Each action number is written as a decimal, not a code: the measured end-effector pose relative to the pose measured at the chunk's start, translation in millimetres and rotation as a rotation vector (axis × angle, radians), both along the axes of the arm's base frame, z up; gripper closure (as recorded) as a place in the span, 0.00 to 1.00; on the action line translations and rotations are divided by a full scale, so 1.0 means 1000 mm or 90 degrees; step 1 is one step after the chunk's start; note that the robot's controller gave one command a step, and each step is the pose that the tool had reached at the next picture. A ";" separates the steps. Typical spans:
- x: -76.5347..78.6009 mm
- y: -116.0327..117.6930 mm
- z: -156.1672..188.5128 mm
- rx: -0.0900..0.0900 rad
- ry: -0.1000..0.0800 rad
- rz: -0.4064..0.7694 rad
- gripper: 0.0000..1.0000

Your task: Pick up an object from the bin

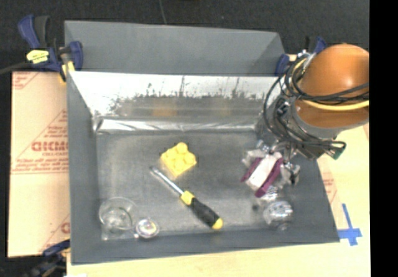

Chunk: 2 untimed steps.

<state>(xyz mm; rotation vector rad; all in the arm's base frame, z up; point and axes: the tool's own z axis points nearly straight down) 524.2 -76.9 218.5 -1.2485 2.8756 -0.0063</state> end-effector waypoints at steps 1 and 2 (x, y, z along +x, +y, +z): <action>-0.002 -0.010 -0.042 0.000 -0.003 -0.006 1.00; -0.002 -0.026 -0.100 0.001 -0.005 -0.005 1.00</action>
Offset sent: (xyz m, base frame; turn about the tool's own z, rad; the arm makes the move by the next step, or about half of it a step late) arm -0.0030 -0.0279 -0.0984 0.0020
